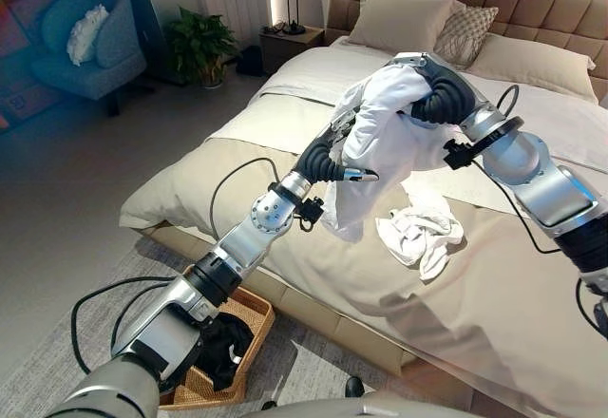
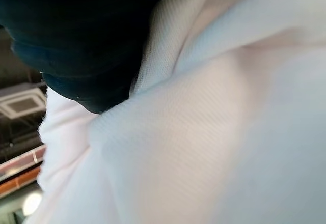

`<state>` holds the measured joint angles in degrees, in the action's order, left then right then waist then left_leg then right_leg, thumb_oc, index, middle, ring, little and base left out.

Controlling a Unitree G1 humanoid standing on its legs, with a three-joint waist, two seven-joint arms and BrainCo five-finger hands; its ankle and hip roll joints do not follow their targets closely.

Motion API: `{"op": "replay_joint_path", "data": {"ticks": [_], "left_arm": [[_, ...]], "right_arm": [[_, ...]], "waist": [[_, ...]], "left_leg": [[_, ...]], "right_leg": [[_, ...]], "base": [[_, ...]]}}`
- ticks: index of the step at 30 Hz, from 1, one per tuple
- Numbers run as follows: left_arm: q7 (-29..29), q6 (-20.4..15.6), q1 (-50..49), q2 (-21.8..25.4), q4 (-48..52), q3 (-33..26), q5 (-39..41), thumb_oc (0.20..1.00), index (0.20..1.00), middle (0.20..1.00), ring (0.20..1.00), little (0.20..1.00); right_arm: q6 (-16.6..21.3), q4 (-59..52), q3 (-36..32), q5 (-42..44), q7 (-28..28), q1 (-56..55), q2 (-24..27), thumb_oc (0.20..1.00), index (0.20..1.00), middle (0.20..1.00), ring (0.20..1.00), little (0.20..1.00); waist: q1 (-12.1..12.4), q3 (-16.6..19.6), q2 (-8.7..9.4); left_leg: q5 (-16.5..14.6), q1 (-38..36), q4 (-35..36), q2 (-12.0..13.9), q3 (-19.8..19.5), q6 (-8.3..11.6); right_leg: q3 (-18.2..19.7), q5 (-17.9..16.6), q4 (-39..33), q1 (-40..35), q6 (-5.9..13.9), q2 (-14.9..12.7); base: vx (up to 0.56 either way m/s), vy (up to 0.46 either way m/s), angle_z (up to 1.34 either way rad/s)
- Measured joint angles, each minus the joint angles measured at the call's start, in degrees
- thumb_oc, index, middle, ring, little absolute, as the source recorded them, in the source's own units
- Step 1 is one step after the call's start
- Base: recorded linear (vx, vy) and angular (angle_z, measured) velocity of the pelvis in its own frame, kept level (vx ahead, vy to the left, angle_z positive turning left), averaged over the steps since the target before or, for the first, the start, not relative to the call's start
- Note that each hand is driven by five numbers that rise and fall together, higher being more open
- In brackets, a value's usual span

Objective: Pick up clothes into the bucket

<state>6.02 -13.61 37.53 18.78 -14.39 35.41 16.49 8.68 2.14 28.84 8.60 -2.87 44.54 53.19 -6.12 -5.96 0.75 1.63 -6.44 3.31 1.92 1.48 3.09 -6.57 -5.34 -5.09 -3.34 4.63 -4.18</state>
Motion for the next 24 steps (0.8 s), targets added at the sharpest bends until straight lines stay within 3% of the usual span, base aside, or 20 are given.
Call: {"op": "replay_joint_path", "data": {"ticks": [15,16,17,18,24], "left_arm": [[1.2,1.3,0.3,-2.6,-1.5,-0.7,0.0,1.000,1.000,1.000,1.000,1.000],[1.3,1.5,0.3,-2.8,-2.0,-0.7,0.0,0.489,0.489,0.489,0.489,0.489],[1.3,1.5,0.3,-2.8,-2.2,-0.7,0.0,0.395,0.395,0.395,0.395,0.395],[1.3,1.5,0.3,-2.8,-2.3,-0.7,0.0,0.200,0.200,0.200,0.200,0.200],[1.3,1.5,0.3,-2.8,-2.4,-0.7,2.8,0.200,0.200,0.200,0.200,0.200]], "right_arm": [[-0.2,-1.8,-1.4,12.3,1.7,-3.5,-7.5,0.200,0.200,0.200,0.200,0.200],[-0.3,-1.8,-1.4,13.3,1.7,-4.0,-7.9,0.200,0.200,0.200,0.200,0.200],[-0.4,-1.9,-1.2,13.8,1.9,-4.1,-8.0,0.200,0.200,0.200,0.200,0.200],[-0.5,-2.0,-1.2,14.8,2.4,-4.2,-7.9,0.200,0.200,0.200,0.200,0.200],[-0.6,-2.4,-0.9,16.4,4.0,-4.2,-7.7,0.200,0.200,0.200,0.200,0.200]], "waist": [[-0.5,-0.4,-0.35],[-0.4,-0.4,-0.35],[-0.5,-0.4,-0.36],[-0.4,-0.5,-0.36],[-0.6,-0.7,-0.31]], "left_leg": [[0.0,0.0,0.0,-0.1,0.1,0.01],[0.0,0.0,0.0,-0.1,0.1,0.01],[0.0,0.1,0.0,-0.1,0.1,0.01],[0.0,0.2,0.1,-0.1,0.2,0.01],[0.0,0.1,0.2,-0.1,0.5,0.02]], "right_leg": [[0.0,0.1,0.0,0.1,0.20,0.0],[0.0,0.1,0.0,0.1,0.20,0.0],[0.1,0.1,0.0,0.2,0.20,0.0],[0.1,0.1,0.0,0.4,0.20,0.0],[0.4,0.1,0.0,0.5,0.19,0.1]], "base": [[0.00,0.000,0.00],[0.00,0.000,0.00],[0.00,0.000,0.00],[0.00,0.000,0.00],[0.01,-0.004,-0.02]]}}
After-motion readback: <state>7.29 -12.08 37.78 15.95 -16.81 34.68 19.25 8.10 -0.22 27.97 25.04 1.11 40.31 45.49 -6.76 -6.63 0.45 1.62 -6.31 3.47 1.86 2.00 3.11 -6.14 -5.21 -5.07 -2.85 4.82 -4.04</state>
